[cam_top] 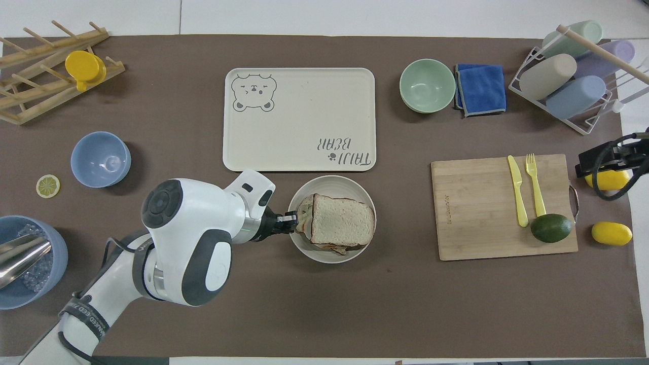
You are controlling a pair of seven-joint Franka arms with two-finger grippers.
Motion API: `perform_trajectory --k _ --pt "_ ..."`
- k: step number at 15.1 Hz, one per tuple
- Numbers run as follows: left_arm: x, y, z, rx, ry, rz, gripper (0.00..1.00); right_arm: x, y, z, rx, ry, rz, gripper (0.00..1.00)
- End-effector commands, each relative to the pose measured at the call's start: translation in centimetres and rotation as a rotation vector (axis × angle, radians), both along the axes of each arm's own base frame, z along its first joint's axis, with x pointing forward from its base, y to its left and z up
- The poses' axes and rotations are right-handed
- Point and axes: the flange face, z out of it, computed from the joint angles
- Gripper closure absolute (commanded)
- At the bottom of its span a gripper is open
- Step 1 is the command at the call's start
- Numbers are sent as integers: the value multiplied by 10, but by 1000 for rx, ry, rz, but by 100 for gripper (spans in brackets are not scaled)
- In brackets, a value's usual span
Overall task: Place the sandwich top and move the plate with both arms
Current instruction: 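Slide the plate with the left gripper onto the bear-printed tray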
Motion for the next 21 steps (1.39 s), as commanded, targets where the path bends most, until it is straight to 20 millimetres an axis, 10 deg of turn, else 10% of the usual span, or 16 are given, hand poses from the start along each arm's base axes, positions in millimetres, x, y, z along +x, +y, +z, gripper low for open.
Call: perform_trajectory --k 1,4,12,21 --pt "59 28 37 6 -3 -12 100 -4 1 2 1 -4 -16 0" --pt "115 60 47 25 -24 20 100 -4 1 2 1 -4 -16 0" --pt "232 81 -26 37 -46 94 100 -6 -13 2 1 -4 -43 0" --pt "218 74 -60 84 -88 91 100 -6 -13 2 1 -4 -43 0"
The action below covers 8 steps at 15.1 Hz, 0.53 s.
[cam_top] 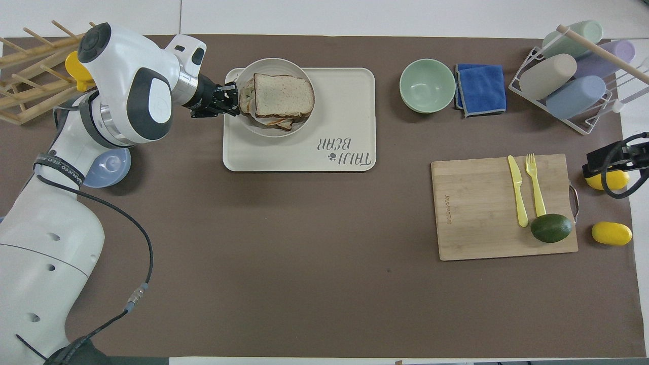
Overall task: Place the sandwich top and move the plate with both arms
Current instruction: 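Slide the plate with the left gripper onto the bear-printed tray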
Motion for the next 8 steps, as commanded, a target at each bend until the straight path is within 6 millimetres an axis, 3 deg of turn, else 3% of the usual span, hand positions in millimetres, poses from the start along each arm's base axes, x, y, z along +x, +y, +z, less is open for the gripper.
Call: perform_trajectory --k 1,8 --pt "-12 -8 0 16 -16 -34 100 -4 -1 2 2 -4 -19 0" --pt "-28 -13 -9 24 -18 -83 99 -4 -1 2 2 -4 -19 0"
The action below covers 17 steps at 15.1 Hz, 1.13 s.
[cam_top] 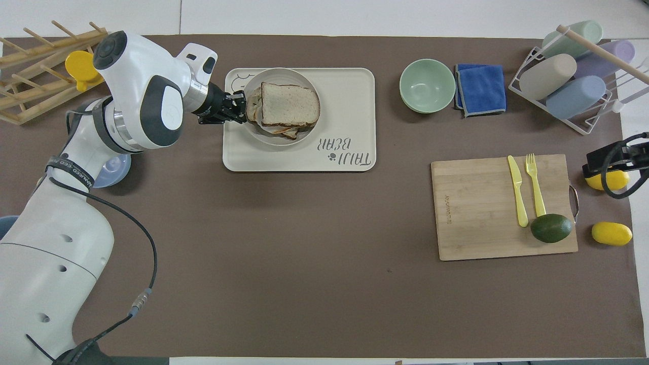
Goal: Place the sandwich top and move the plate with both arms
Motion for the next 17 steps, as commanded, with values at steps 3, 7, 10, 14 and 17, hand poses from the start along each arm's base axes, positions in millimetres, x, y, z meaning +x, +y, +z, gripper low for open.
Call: perform_trajectory --k 3,7,10,14,17 --pt "-9 10 16 7 -16 -48 0 -4 -1 2 2 -4 -19 0" --pt "-6 59 78 88 -77 -49 0 -4 0 2 2 -4 -18 0" --pt "-23 106 148 181 -91 -68 0 -4 0 2 2 -4 -18 0" --pt "-67 148 244 263 -109 -75 0 -4 1 2 2 -4 -16 0" --pt "-104 172 295 262 -93 -94 0 -4 1 2 2 -4 -16 0"
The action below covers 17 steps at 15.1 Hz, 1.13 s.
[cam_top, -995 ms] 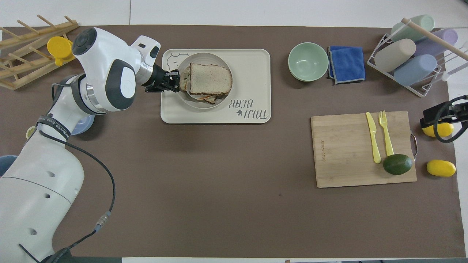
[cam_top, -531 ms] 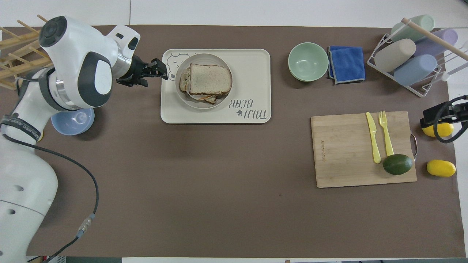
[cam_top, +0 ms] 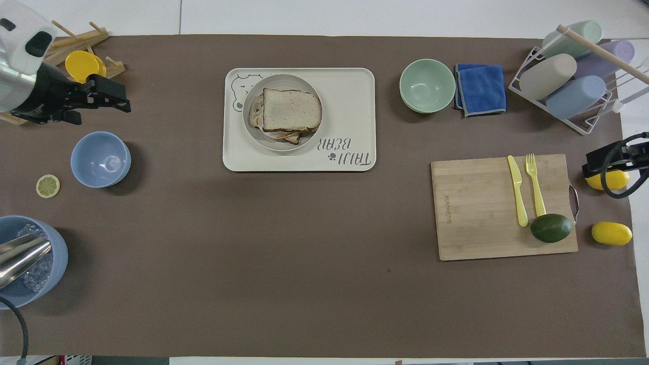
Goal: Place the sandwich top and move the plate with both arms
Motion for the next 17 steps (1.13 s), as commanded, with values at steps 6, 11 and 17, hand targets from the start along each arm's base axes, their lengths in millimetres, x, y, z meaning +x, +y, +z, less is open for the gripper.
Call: perform_trajectory --k 6,11,17 --pt "-82 15 36 81 103 -140 0 -4 -2 3 0 -12 -24 0" --pt "-88 13 23 81 75 -146 0 -2 4 2 1 -12 -6 0" --pt "-80 14 30 115 129 -154 0 -2 4 2 0 -12 -11 0"
